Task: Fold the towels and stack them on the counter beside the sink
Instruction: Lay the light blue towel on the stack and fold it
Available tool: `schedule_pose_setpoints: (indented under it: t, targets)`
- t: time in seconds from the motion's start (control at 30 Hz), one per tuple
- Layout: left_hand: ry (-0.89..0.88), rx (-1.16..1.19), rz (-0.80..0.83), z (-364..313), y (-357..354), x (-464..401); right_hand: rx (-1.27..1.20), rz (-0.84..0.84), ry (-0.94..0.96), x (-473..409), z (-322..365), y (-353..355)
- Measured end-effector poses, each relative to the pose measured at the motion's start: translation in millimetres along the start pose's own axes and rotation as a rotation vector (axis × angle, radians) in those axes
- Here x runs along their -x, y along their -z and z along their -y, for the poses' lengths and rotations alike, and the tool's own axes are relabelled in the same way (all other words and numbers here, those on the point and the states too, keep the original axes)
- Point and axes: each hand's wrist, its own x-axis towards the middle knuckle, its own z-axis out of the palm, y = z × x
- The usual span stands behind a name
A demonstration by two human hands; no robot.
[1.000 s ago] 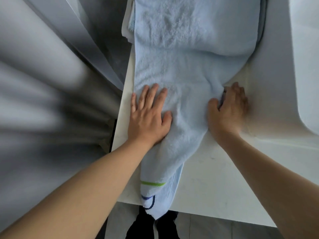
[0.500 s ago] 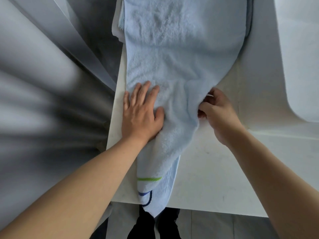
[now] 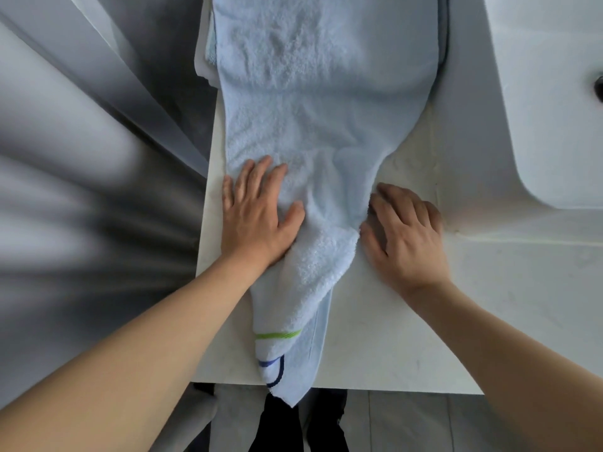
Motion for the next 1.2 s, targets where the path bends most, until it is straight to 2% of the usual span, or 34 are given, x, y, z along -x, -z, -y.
schedule_pose_setpoints:
  t: [0.07, 0.17, 0.3, 0.37, 0.47, 0.5, 0.57, 0.63, 0.8, 0.97, 1.2]
  targets:
    - [-0.04, 0.087, -0.032, -8, 10, 3, 0.006, 0.018, 0.002, 0, 0, 0]
    - [-0.245, 0.131, -0.169, -40, 28, 21, 0.02, 0.009, -0.001, -1, -1, -1]
    - [-0.407, -0.114, -0.004, -66, 27, 56, 0.012, -0.028, 0.006, -2, -2, -3]
    - [-0.348, -0.107, -0.013, -58, 25, 60, -0.014, -0.069, 0.019, -2, -1, -4]
    - [0.019, 0.186, -0.044, -33, 36, 48, -0.029, -0.11, 0.049, 0, -1, -3]
    - [0.062, 0.241, -0.097, -21, 36, 44, -0.028, -0.116, 0.063, 1, -1, -3]
    - [-0.013, 0.152, -0.184, 0, 30, 41, -0.026, -0.126, 0.087, 2, -2, -3]
    - [-0.031, 0.052, -0.191, 18, 13, 44, -0.019, -0.132, 0.126, 3, -1, -4]
    - [-0.032, 0.035, -0.226, 23, -4, 47, 0.011, -0.082, 0.371, -1, -2, -4]
    - [-0.044, 0.16, -0.285, 22, -3, 46, -0.029, -0.002, 0.598, 2, 8, 0]
    - [-0.087, 0.313, -0.314, 24, -1, 45, -0.103, 0.048, 0.796, 8, 17, -4]
